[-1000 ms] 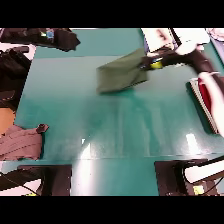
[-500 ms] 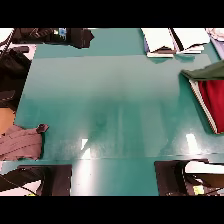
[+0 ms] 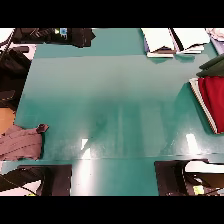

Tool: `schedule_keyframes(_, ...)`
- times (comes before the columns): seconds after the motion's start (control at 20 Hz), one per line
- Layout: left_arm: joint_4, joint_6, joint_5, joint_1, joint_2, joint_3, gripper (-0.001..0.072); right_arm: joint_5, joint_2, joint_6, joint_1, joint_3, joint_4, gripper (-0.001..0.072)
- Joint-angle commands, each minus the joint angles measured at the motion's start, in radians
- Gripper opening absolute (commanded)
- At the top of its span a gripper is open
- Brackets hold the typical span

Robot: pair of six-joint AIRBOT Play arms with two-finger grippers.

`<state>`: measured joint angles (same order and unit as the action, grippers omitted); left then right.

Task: Fold the shirts.

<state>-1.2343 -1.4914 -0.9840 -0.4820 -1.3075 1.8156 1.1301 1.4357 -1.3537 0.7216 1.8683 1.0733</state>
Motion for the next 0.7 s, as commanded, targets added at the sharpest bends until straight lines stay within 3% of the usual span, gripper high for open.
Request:
schedule_keyframes(0.0,0.000,0.000,-0.014,0.000,0.000,0.000,0.0027,0.105,-0.003,-0.018,0.002,0.082,0.062,0.0020)
schedule_keyframes(0.15,0.000,0.001,-0.049,0.000,0.000,0.000,0.0027,0.130,-0.051,-0.019,0.010,-0.008,0.138,0.0020)
schedule_keyframes(0.55,-0.002,0.031,-0.072,0.000,0.000,0.000,0.0027,0.182,-0.267,0.021,0.206,-0.495,0.346,0.0024)
schedule_keyframes(0.6,-0.002,0.031,-0.072,0.000,0.000,0.000,0.0027,0.179,-0.285,0.021,0.232,-0.542,0.356,0.0057)
schedule_keyframes(0.65,-0.001,0.033,-0.072,0.000,0.000,0.000,0.0027,0.171,-0.299,0.021,0.261,-0.583,0.374,0.0220)
